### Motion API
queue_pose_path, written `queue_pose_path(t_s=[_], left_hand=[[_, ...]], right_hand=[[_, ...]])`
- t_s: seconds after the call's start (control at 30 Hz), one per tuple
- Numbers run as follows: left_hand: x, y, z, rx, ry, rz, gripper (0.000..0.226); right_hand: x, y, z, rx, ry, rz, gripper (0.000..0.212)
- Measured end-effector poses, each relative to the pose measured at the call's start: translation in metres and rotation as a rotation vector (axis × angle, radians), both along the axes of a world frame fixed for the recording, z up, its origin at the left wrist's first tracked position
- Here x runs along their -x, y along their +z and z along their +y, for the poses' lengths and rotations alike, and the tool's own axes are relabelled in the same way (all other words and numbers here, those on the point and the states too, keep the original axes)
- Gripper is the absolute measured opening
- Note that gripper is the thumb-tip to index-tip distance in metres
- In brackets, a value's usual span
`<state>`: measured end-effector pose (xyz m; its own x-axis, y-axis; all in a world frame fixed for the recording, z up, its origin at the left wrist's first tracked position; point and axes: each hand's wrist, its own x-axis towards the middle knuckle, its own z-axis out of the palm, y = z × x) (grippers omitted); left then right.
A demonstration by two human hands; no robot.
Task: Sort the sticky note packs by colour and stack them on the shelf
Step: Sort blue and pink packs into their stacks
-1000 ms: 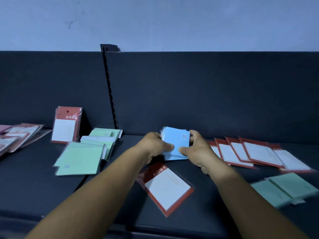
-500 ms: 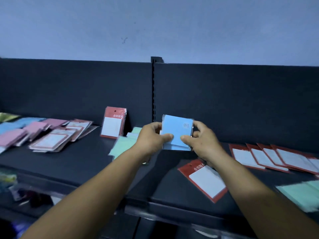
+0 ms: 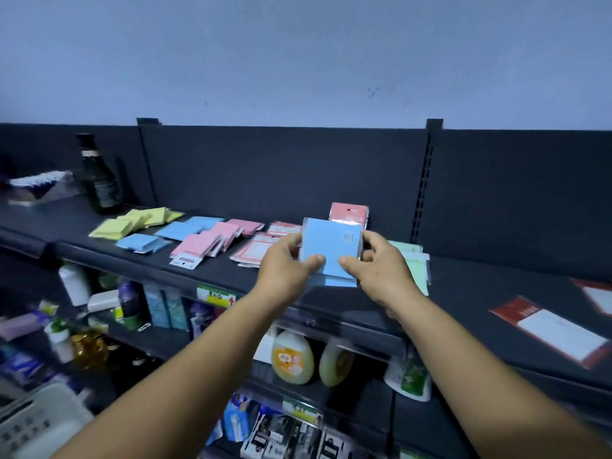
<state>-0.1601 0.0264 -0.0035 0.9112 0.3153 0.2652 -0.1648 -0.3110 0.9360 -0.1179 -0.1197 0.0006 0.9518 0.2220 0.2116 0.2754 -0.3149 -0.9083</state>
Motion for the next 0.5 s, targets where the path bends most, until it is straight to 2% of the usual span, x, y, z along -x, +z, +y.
queue_pose_path(t_s=[0.23, 0.5], left_hand=[[0.055, -0.001, 0.092, -0.052, 0.099, 0.045, 0.044], [0.081, -0.012, 0.178, 0.015, 0.305, 0.065, 0.034]], right_hand=[[0.038, -0.001, 0.098, -0.022, 0.091, 0.007, 0.036], [0.043, -0.008, 0.195, 0.003, 0.205, 0.004, 0.034]])
